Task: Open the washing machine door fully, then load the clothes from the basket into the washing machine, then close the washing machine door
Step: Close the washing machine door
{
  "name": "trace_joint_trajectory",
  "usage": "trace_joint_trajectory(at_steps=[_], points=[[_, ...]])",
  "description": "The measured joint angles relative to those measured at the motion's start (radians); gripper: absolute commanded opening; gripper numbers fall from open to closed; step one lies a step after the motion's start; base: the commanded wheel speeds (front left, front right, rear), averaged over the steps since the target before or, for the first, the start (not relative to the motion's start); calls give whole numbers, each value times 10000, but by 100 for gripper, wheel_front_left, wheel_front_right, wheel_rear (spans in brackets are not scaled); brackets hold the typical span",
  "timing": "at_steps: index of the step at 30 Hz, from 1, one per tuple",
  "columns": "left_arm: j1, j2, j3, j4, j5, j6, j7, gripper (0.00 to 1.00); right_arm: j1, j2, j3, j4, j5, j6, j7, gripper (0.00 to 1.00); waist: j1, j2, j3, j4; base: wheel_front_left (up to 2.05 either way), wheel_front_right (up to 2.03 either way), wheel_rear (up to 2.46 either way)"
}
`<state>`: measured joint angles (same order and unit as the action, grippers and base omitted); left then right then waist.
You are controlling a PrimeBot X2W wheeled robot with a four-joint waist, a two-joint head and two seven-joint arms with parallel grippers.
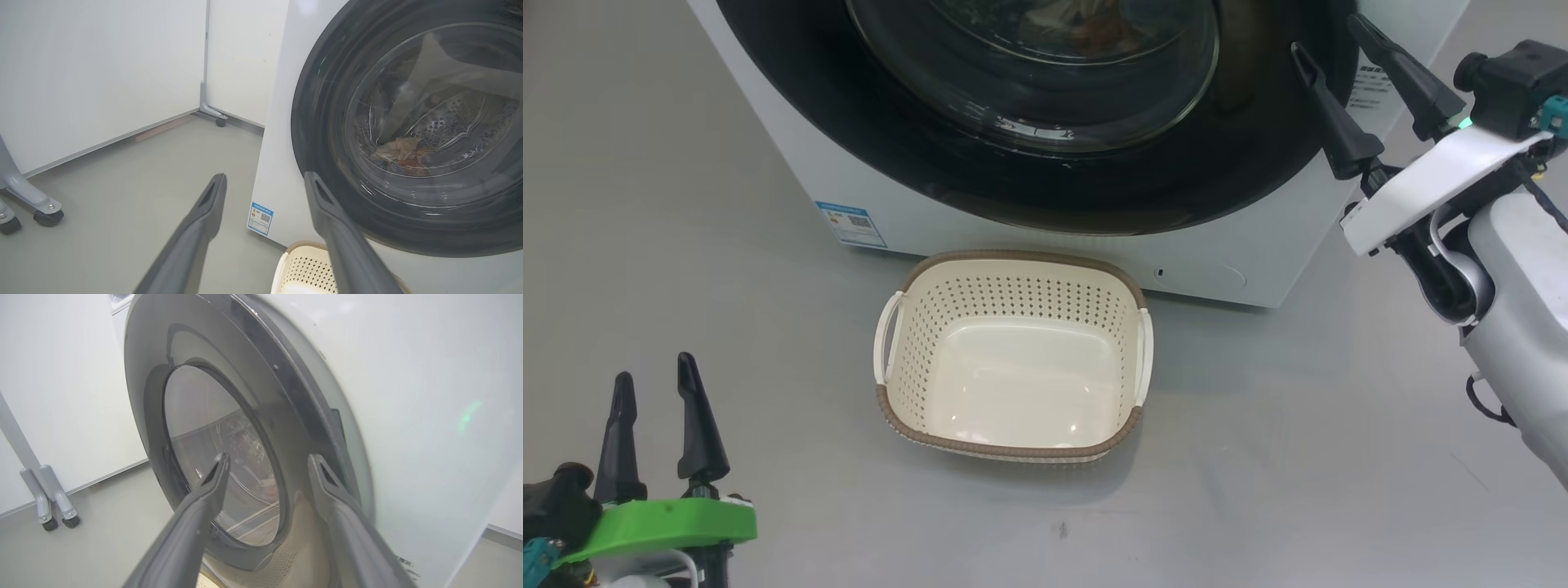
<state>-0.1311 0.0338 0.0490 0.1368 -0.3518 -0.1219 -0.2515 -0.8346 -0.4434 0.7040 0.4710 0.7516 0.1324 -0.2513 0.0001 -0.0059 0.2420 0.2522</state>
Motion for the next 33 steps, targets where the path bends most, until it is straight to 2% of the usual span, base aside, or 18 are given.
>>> trace_joint_trajectory(at_steps=[17,23,33], points=[[391,316,190,-146,222,0,0,100,1629,422,-901,-468,-188,-2,0,100,0,0,-876,-1624,0,0,0],[670,339,261,21,265,0,-44,100,2225,604,-940,-696,-374,-4,0,100,0,0,-1123,-2230,0,0,0],[745,336,-203,2,65,0,-44,100,3193,671,-1156,-851,-587,-4,0,100,0,0,-1477,-2984,0,0,0]])
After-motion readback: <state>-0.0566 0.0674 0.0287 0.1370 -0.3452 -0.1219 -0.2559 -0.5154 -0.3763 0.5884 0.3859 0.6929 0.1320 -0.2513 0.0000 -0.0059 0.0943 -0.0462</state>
